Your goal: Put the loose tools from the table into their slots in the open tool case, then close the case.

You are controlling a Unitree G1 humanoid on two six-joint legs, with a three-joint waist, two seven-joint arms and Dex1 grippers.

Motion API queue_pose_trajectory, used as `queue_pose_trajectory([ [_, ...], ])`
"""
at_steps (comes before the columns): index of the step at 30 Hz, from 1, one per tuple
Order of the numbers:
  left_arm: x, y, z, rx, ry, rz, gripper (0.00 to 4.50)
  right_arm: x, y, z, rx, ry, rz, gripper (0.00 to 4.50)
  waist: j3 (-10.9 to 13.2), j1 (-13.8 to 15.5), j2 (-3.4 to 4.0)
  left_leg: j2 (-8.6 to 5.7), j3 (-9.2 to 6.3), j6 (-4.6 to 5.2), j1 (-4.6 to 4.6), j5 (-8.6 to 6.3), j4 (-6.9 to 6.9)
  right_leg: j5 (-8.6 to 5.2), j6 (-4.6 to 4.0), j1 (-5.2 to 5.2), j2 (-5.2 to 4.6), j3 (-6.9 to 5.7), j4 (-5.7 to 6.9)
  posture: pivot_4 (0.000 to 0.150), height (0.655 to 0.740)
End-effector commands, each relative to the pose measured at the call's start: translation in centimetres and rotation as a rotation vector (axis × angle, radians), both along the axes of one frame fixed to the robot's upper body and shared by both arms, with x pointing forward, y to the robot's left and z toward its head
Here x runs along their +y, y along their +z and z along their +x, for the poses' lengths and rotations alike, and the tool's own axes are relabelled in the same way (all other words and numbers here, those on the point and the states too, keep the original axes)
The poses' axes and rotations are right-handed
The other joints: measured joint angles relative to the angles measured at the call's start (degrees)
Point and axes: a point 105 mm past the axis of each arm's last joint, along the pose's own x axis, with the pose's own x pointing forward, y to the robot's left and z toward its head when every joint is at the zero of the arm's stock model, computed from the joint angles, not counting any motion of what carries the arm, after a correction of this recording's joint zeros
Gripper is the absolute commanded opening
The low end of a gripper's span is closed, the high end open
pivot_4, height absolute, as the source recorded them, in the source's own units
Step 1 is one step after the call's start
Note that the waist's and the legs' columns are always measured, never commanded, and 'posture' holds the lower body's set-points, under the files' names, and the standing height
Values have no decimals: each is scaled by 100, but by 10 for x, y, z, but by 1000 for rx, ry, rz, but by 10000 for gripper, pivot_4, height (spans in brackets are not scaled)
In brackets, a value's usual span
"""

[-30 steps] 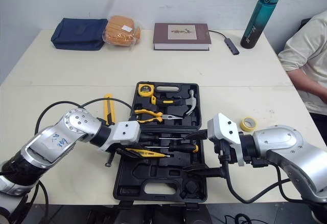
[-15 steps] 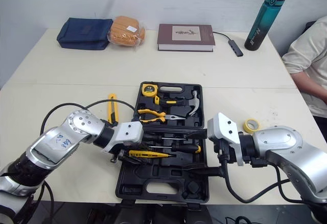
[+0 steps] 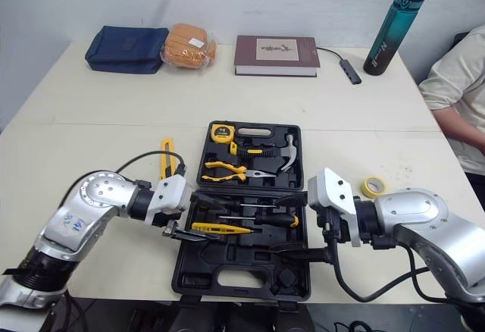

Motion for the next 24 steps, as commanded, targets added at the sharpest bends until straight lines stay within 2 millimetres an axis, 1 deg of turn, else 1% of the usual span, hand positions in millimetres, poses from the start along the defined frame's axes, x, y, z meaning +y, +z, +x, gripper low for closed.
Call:
queue_pose_trajectory([
  [1,1,5,-1,-32,-27,-68,16151,3,8,-1,-41,17,25,45000,0,0,0,0,0,0,0,0,0,0,0,0,0,0,0,1500,7400],
  [2,1,2,0,-42,-25,-65,12036,3,8,0,-42,17,26,45000,0,0,0,0,-1,0,-1,0,0,0,0,-1,0,-1,0,1500,7400],
  [4,1,-2,2,-61,-24,-65,2324,4,9,1,-43,15,28,45000,0,-6,0,0,-1,0,2,0,0,0,0,2,0,-1,1,1500,7400],
  [5,0,-4,3,-67,-25,-63,713,4,9,1,-43,15,29,45000,0,-9,0,0,-1,0,2,0,0,0,0,2,0,-1,0,1500,7400],
  [11,-1,-16,5,-80,-35,-29,713,4,10,1,-40,16,27,45000,0,-7,0,0,-2,0,3,0,0,0,1,5,0,-5,-1,1500,7400],
  [15,0,-21,9,-69,0,-8,713,4,10,2,-40,14,28,45000,0,-8,0,0,-6,1,3,0,0,1,1,8,0,-8,-2,1500,7400],
  [24,5,-44,9,-92,-19,143,713,3,10,4,-42,6,27,45000,-1,-15,1,0,-10,2,14,-1,0,1,1,21,-1,-13,-6,1500,7400],
])
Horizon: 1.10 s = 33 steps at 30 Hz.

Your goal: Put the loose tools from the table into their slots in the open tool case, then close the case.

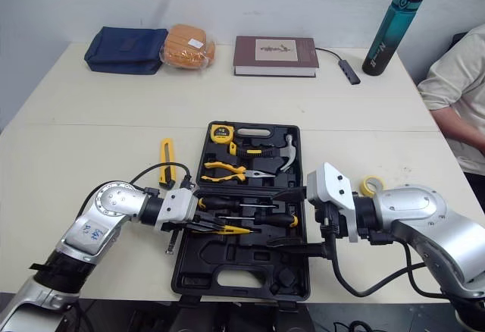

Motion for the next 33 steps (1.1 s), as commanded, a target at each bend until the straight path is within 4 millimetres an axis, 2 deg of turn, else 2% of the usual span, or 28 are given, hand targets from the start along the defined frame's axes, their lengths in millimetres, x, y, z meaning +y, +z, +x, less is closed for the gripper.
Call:
queue_pose_trajectory([
  [1,6,-18,-3,19,-1,91,713,1,6,0,-23,5,13,45000,0,-6,0,0,0,0,0,0,0,0,0,0,0,0,0,1500,7400],
  [7,11,-35,-7,69,21,115,713,1,5,0,-18,4,12,45000,-2,-2,3,0,-2,1,6,-1,-1,0,0,6,-1,-1,-1,1500,7400],
  [13,9,-41,-6,95,64,99,713,-2,3,1,-14,-5,4,45000,-13,1,20,0,-5,1,9,-2,-1,0,0,10,-2,-2,-4,1500,7400],
  [16,7,-30,-2,116,104,35,713,-4,3,3,-15,-24,10,45000,-22,4,32,-1,-5,3,10,-3,-1,0,0,12,-4,-3,-6,1500,7400],
  [21,11,15,-5,107,169,-190,713,-14,4,10,-33,-99,9,45000,-19,-30,32,0,-7,2,5,-3,-1,0,1,8,-4,-4,-6,1500,7400],
  [24,27,38,-12,169,266,-294,9137,-30,6,14,-25,-183,14,45000,-11,-32,30,1,-12,1,-5,-2,-2,0,1,2,-4,-9,-5,1500,7400],
  [27,58,52,-14,190,440,-359,22285,-65,6,22,-16,-350,14,45000,-11,-13,30,0,-25,1,-3,-2,-2,0,1,15,-5,-19,-18,1500,7400],
  [32,131,45,-17,158,801,-358,44600,-135,3,27,-13,-626,-16,45000,-11,-1,31,-2,-30,3,-3,-3,-6,1,1,22,-6,-26,-32,1500,7400],
  [33,144,43,-19,152,862,-355,44600,-146,2,26,-15,-661,-26,45000,-10,-1,31,-2,-30,3,-2,-3,-7,1,1,23,-6,-26,-33,1500,7400],
])
